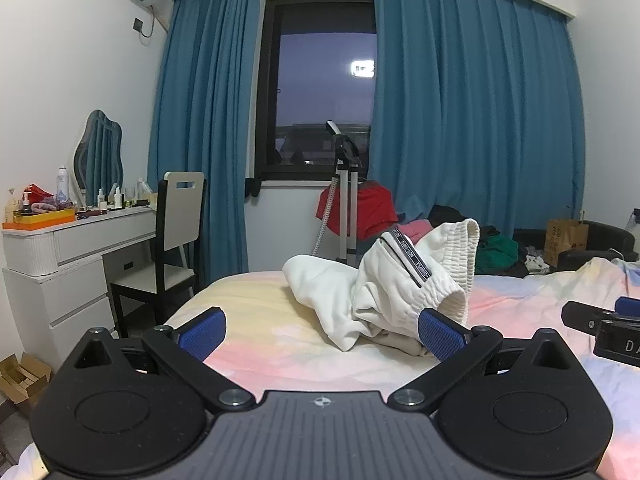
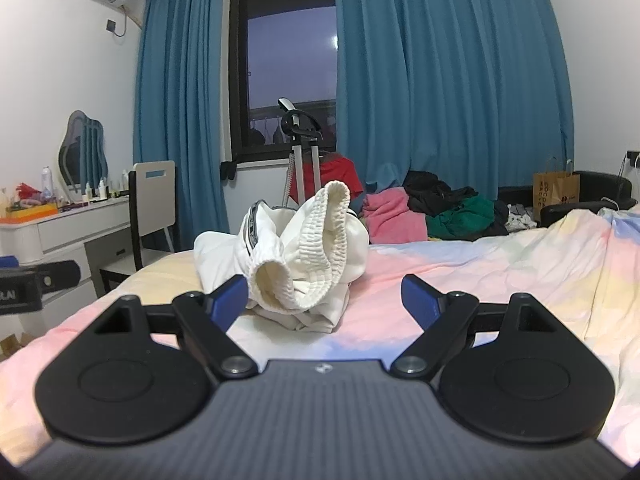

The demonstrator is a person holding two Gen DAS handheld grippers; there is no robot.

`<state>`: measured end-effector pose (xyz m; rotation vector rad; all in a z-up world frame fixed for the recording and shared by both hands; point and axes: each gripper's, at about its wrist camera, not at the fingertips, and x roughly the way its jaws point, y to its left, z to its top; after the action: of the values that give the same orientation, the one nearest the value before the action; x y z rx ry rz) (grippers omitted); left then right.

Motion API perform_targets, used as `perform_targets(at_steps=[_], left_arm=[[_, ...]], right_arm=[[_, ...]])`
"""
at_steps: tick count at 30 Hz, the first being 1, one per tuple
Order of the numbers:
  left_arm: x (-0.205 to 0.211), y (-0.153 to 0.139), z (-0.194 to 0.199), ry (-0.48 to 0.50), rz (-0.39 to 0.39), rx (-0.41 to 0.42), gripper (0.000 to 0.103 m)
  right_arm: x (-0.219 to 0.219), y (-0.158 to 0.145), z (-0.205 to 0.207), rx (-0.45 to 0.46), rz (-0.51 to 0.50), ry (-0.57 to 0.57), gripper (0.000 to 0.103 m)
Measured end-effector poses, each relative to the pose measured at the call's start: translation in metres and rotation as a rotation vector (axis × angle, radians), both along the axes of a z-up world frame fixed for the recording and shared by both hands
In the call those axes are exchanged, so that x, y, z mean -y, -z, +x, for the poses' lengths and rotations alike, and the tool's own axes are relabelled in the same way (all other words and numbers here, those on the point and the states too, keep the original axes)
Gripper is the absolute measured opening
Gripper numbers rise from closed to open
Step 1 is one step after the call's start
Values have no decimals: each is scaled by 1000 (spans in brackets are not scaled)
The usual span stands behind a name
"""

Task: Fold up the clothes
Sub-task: 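Approach the white garment on the bed with both grippers open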

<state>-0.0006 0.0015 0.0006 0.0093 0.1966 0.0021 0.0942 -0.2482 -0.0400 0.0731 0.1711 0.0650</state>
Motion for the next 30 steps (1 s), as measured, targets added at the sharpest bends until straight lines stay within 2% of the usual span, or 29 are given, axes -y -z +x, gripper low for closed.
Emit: perform_targets(at_steps=[5, 9, 14, 22, 30], left_arm=[[-9, -2, -3, -8, -8, -28, 103], [0, 5, 3, -19, -14, -35, 103], [3, 15, 27, -23, -30, -36, 103], [1, 24, 39, -26, -33, -54, 103], [-6, 24, 35, -22, -40, -53, 103]], right_arm=[[-5, 3, -1, 13, -12, -6, 85], [-5, 2, 0, 12, -7, -10, 85], [-5, -3, 3, 4, -5, -13, 85], [16, -7, 2, -20, 54, -21, 85], [22, -12, 12, -17, 69, -16, 84]])
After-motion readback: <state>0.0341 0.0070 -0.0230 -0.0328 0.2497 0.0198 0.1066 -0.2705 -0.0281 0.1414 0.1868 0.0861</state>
